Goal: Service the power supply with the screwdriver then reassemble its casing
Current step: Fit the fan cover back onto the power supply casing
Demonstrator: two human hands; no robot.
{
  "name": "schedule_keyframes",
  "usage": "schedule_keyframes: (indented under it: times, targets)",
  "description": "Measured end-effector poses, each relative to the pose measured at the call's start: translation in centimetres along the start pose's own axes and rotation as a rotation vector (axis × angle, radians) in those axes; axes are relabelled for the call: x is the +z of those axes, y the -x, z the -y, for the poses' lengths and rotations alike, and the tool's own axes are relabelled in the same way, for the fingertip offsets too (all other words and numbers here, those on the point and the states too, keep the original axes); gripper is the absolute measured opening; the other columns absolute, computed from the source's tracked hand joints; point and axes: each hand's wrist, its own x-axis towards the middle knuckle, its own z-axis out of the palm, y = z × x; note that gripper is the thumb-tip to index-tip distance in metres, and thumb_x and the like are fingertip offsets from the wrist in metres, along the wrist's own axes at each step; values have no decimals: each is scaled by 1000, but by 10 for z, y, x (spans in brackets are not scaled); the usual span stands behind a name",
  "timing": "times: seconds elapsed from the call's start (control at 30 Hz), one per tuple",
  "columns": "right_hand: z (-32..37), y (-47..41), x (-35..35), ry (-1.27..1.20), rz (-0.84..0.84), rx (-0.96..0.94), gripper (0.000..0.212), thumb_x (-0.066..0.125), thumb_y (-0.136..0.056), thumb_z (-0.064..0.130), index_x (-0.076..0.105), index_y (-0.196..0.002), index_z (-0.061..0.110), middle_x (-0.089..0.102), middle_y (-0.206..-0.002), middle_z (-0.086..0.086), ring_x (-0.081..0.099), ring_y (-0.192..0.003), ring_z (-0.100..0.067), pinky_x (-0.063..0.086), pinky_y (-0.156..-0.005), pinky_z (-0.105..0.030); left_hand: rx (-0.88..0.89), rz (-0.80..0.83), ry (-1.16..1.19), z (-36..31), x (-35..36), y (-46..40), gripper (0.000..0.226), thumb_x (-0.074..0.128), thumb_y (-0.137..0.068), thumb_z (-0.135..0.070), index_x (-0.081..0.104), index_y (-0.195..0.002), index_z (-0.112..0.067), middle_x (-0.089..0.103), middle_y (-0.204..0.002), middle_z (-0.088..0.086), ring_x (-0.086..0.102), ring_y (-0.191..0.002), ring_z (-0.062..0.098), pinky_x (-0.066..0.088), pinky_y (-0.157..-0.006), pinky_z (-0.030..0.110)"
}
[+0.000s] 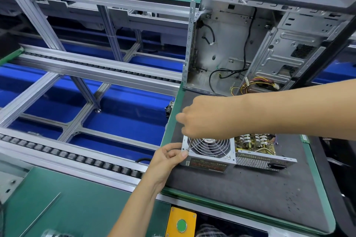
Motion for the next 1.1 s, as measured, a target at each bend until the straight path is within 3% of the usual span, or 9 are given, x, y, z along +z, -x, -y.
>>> schedule_keyframes:
  times: [0.1,0.2,0.3,0.5,0.67,0.77,0.87,1.0,1.1]
  targets:
    - [3,3,1,93,-10,-58,34,52,-77,-1,25,-61,12,39,-70,-6,45,-63,-25,14,-45,-26,-8,-4,-19,1,-1,-1,57,77,-70,-14,60,-121,3,67,-105,23,64,-99,23,47,-100,33]
    - [3,2,-4,34,36,-35,37,53,-79,4,23,-59,12,30,-58,-3,42,-58,-26,29,-52,-28,-6,-18,-42,1,0,-1,56,78,-66,-19,63,-116,0,74,-90,5,68,-86,9,52,-82,18]
    - [6,-1,-6,-136,137,36,33,47,-87,11,28,-61,13,34,-60,-1,37,-53,-19,31,-51,-27,-5,-27,-46,2,-1,-2,59,78,-67,-20,62,-120,3,70,-93,8,64,-90,12,48,-85,21]
    - [3,-4,-8,-480,441,173,35,40,-100,35,55,-108,4,52,-74,-5,49,-62,-22,27,-44,-25,-27,-6,-114,0,0,-1,53,74,-81,-14,57,-127,5,62,-118,29,59,-111,29,40,-111,40]
    - [-3,2,-7,-227,176,35,25,51,-87,7,46,-111,7,47,-100,-9,34,-51,-15,18,-42,-28,-48,20,-165,-5,-1,-1,46,70,-86,-10,56,-128,4,58,-127,29,57,-118,31,39,-112,42]
    - [-4,12,-8,137,9,-154,12,53,-81,2,55,-89,11,40,-81,-4,42,-54,-17,11,-39,-27,-55,42,-162,-6,-2,0,41,67,-88,-9,59,-126,2,64,-124,21,56,-123,30,39,-112,39]
    - [-2,17,-9,330,54,-219,10,57,-72,4,57,-71,14,47,-64,2,39,-49,-16,5,-41,-25,-48,56,-150,-6,-1,0,41,67,-88,-10,59,-126,1,66,-123,16,57,-122,26,40,-111,35]
    - [2,2,-10,139,43,-159,33,54,-78,6,28,-60,12,30,-55,-2,32,-48,-20,18,-43,-24,-39,72,-131,-5,-2,-2,54,71,-81,-14,56,-129,5,68,-116,11,60,-115,22,41,-109,33]
    - [1,-8,-16,-203,75,30,27,51,-88,14,32,-68,12,29,-61,-1,35,-54,-20,33,-55,-29,-43,65,-121,-4,-4,-3,57,74,-78,-15,56,-129,5,66,-121,18,58,-121,28,40,-111,39]
